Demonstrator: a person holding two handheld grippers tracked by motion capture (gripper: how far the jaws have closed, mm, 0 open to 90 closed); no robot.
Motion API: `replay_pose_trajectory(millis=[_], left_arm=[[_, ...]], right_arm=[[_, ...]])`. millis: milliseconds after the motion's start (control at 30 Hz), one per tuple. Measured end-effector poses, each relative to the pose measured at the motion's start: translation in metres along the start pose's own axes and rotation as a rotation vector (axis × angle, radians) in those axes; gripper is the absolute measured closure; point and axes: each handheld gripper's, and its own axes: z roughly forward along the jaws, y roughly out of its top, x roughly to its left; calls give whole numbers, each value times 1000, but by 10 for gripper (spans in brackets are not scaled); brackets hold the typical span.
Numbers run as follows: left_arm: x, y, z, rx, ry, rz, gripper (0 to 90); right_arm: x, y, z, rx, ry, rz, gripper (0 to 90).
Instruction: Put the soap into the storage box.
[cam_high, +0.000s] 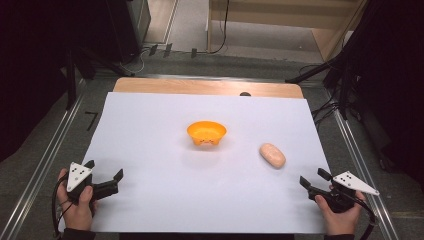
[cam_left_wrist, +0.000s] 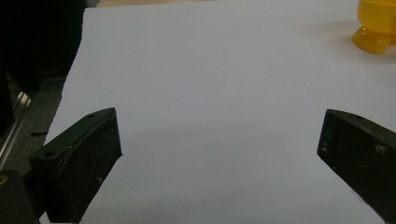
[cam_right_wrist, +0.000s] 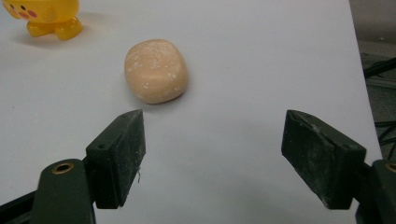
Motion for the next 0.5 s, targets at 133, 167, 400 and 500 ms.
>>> replay_pose_trajectory(millis=[133, 167, 400, 500], left_arm=[[0, 0, 0, 0, 1, 3, 0], [0, 0, 0, 2, 2, 3, 0], [-1, 1, 1, 16, 4, 12, 0], [-1, 1, 1, 13, 4, 8, 0]], right_arm=[[0, 2, 2, 26, -29, 10, 241], [0, 3, 2, 28, -29, 13, 240], [3, 5, 3, 66, -54, -23, 297], [4, 9, 5, 113, -80, -67, 312]])
